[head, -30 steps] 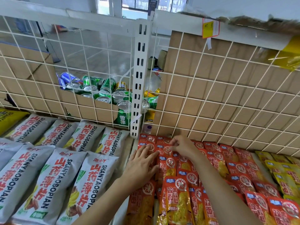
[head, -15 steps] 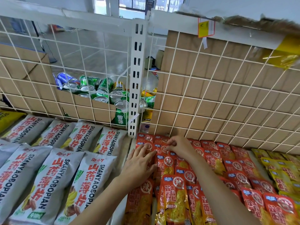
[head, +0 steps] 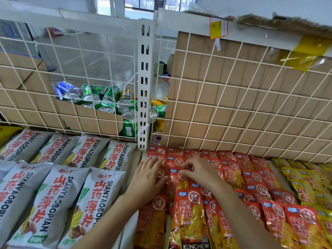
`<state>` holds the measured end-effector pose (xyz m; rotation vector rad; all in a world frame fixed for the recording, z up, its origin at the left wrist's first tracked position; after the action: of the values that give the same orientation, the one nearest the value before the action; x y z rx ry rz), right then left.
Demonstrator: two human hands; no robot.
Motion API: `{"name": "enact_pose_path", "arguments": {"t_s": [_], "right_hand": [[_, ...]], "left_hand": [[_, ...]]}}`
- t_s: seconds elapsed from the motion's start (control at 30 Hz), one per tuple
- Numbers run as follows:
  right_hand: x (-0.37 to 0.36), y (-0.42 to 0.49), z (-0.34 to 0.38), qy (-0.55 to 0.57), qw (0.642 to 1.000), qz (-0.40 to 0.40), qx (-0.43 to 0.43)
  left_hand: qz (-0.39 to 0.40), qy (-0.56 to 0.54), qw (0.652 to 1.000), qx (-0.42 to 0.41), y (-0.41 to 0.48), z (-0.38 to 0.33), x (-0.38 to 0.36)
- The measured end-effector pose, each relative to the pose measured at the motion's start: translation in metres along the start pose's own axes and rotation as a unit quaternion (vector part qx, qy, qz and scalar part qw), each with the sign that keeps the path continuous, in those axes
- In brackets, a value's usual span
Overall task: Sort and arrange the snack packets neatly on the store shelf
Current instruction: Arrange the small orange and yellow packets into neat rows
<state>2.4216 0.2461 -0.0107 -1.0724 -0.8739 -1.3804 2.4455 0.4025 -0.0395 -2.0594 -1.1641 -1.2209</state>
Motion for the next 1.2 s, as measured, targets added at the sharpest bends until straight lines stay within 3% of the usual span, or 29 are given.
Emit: {"name": "enact_pose_path", "arguments": {"t_s": [0.37, 0.93, 1.2], "right_hand": [[-0.008, 0.008, 0.003, 0.079, 0.996, -0.022, -0.045], [-0.009, 0.011, 0.006, 0.082, 0.995, -0.016, -0.047], [-0.008, 0.012, 0.007, 0.079, 0.996, -0.014, -0.042]], "left_hand": [[0.020, -0.040, 0.999, 0.021, -0.010, 0.005, -0.002], [0.023, -0.043, 0.999, 0.020, -0.009, 0.009, -0.007], [-0.004, 0.001, 0.999, -0.038, -0.008, 0.002, -0.004]]}}
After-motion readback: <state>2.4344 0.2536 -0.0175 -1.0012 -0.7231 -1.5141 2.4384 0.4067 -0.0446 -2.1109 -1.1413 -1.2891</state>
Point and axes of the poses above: each hand's wrist, its own y-axis towards the middle knuckle, its own x-axis out of the back of the hand, z = x × y, the point moved 8 cm from there along y, towards the middle knuckle, and after that the axes turned 7 degrees about -y, right-handed, at the moved point
